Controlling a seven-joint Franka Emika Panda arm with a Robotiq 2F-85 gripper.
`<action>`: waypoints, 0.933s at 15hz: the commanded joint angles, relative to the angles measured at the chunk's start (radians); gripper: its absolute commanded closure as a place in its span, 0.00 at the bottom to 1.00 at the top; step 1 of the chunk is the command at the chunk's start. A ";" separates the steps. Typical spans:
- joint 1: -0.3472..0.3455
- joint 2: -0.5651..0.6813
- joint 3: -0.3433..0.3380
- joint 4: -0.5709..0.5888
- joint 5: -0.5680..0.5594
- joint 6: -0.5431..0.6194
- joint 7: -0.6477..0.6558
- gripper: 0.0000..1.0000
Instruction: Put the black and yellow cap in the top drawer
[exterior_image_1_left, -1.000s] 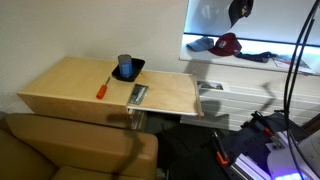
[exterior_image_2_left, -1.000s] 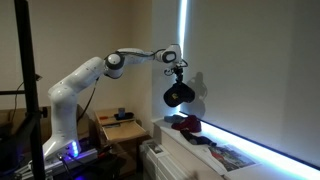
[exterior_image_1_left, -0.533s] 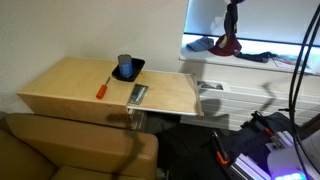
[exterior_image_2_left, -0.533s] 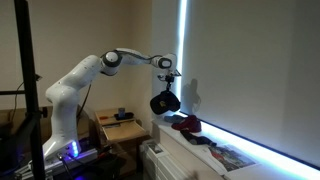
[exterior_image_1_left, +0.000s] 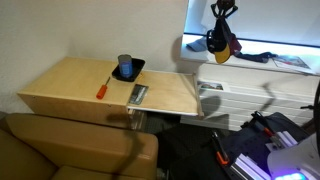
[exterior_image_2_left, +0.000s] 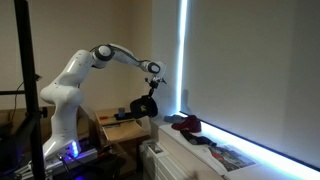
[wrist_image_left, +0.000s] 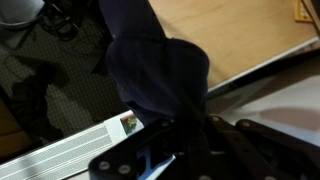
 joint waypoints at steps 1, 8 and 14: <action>-0.002 -0.167 0.197 -0.246 -0.198 0.127 -0.036 0.99; 0.013 -0.151 0.266 -0.272 -0.235 0.271 0.026 0.96; 0.049 -0.165 0.387 -0.363 -0.349 0.401 0.020 0.99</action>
